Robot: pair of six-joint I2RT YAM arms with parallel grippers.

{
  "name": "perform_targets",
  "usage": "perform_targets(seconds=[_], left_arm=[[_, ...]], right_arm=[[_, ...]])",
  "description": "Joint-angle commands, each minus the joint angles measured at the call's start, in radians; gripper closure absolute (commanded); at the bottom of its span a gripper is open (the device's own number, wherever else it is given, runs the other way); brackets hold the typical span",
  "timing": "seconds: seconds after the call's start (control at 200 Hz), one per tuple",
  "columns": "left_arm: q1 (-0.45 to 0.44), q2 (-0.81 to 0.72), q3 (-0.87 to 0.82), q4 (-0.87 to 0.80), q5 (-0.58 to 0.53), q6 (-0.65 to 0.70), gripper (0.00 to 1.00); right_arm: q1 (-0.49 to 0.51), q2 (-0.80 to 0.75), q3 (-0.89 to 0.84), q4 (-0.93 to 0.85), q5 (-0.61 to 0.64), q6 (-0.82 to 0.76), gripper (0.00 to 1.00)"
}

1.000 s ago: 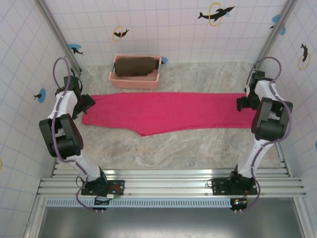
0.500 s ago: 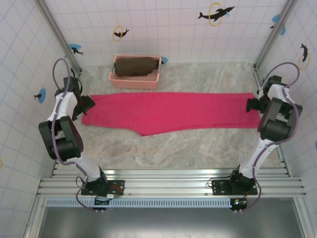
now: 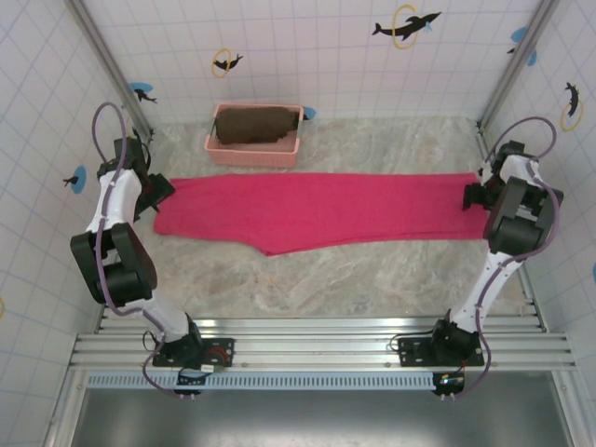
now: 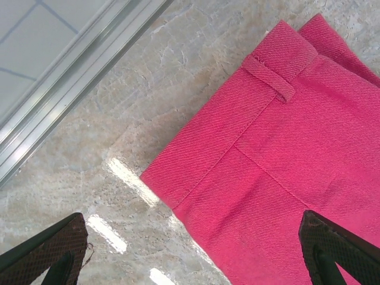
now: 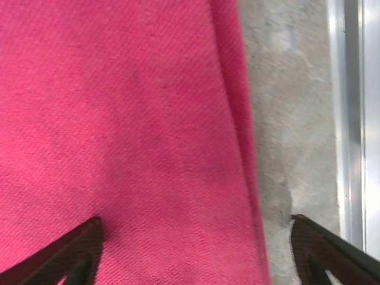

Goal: Roll up the long pants

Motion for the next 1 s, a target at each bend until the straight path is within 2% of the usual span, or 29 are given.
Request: perform_targets(seconds=[0.0, 0.05, 0.165, 0.24, 0.395, 0.57, 0.771, 0.996], left_arm=[[-0.004, -0.033, 0.013, -0.044, -0.032, 0.019, 0.06], [-0.003, -0.038, 0.008, -0.046, -0.034, 0.019, 0.06], [-0.003, -0.051, -0.002, -0.05, -0.035, 0.023, 0.06], [-0.003, -0.06, -0.007, -0.055, -0.037, 0.028, 0.06], [-0.003, -0.092, -0.01, -0.063, -0.037, 0.041, 0.06], [-0.003, -0.143, -0.062, -0.064, -0.023, 0.051, 0.06], [-0.003, -0.199, -0.076, -0.088, -0.001, 0.071, 0.06], [-0.003, -0.303, -0.103, -0.132, 0.021, 0.085, 0.06]], right_arm=[[0.029, 0.061, 0.035, -0.022, 0.032, 0.004, 0.31], [0.033, 0.083, 0.049, -0.037, 0.019, 0.006, 0.38], [0.045, 0.108, 0.067, -0.052, 0.013, 0.014, 0.68], [0.056, 0.107, 0.068, -0.053, 0.035, 0.02, 1.0], [0.083, 0.051, 0.048, -0.053, 0.084, 0.03, 1.0], [0.132, -0.06, 0.027, -0.062, 0.215, 0.035, 1.0], [0.13, -0.115, 0.034, -0.082, 0.225, 0.058, 1.0], [0.184, -0.258, -0.023, -0.077, 0.445, 0.083, 1.0]])
